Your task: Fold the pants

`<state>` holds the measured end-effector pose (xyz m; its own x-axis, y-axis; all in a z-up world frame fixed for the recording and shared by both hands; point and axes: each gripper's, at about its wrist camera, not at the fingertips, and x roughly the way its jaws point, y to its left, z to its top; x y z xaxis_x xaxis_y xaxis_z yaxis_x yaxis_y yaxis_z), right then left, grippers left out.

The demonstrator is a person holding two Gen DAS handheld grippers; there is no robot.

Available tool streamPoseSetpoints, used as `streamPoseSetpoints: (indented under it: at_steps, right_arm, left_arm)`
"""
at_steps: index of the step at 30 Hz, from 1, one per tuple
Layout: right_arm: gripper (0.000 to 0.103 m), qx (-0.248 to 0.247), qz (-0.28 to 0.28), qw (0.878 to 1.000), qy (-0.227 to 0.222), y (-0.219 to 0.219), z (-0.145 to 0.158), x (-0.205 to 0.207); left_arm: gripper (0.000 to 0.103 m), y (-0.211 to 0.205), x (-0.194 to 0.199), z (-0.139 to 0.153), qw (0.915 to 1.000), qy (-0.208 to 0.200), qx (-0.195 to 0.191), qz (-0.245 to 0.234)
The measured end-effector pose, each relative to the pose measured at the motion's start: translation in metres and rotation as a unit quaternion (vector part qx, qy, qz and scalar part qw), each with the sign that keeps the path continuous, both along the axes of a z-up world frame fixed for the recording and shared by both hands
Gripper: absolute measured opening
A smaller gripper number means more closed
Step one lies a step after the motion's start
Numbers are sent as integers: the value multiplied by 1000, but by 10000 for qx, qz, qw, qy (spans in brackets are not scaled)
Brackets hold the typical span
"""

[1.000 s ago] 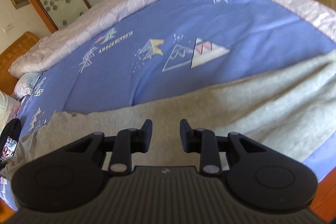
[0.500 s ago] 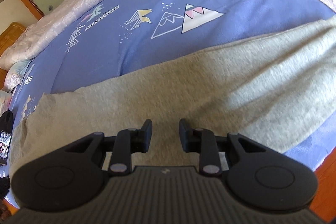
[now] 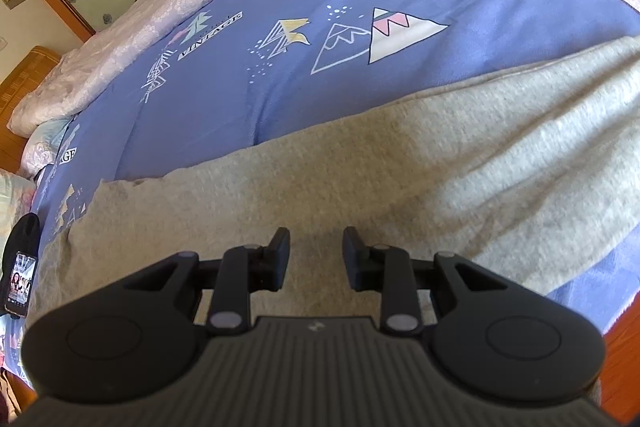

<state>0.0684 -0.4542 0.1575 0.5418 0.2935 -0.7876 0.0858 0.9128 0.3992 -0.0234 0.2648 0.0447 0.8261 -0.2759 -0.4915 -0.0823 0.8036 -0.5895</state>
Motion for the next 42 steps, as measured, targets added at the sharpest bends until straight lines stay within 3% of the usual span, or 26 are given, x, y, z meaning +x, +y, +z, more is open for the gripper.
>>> streamPoseSetpoints:
  at_steps: [2,3,4,5,7,10,12,16,18,21,25,29,32,36,38,40,42]
  right_arm:
    - [32,6,-68,10000,-6,-4,-1,-2]
    - [32,27,-134,9999,6,-8,-3,-3]
    - [31,51,-224,9997,48,-13,-6,-4]
    - [30,82,-308,9994,104,-18,-8,-5]
    - [30,329,-418,9985,117,-29,-10,-7]
    - [32,668,-751,9942,-372,-57,7,-20]
    - [32,893,-1160,9862,-776,-92,19,-35]
    - [33,959,-2307,9599,-1272,-171,24,-78]
    - [34,1003,-2725,9459,-1448,-202,22,-99]
    - [38,1064,-3054,9344,-1495,-230,13,-115]
    - [38,1456,-3132,9278,-1413,-247,-10,-110]
    - [38,1656,-2944,9325,-1279,-250,-29,-90]
    - [41,1681,-2848,9346,-1312,-247,-35,-73]
    - [45,2021,-2791,9255,-1574,-256,-23,-68]
    - [50,1989,-2590,9276,-1815,-250,-15,-66]
    - [56,1759,-2609,9351,-1630,-246,-20,-60]
    - [56,1835,-2747,9312,-1537,-250,-33,-58]
  left_arm:
    - [33,-9,9,-31,9979,580,266,-77]
    - [10,-10,11,-46,9950,888,452,-35]
    - [6,-9,12,-55,9939,943,580,30]
    - [6,-3,10,-57,9953,851,458,8]
    - [6,8,14,-51,9945,1038,108,91]
    - [11,10,14,-26,9954,881,268,249]
    - [19,6,16,-3,9968,643,390,287]
    - [19,-15,21,25,9979,446,440,190]
    - [20,-37,22,26,9975,524,478,37]
    - [22,-67,36,18,9951,822,504,-229]
    - [24,-107,46,9,9914,1099,414,-573]
    - [31,-135,48,15,9874,1162,655,-854]
    - [33,-144,44,18,9842,1272,844,-900]
    - [35,-151,43,23,9832,1322,926,-850]
    - [38,-155,43,25,9826,1322,986,-853]
    - [39,-157,43,25,9821,1341,1004,-864]
    - [39,-157,44,23,9818,1365,993,-876]
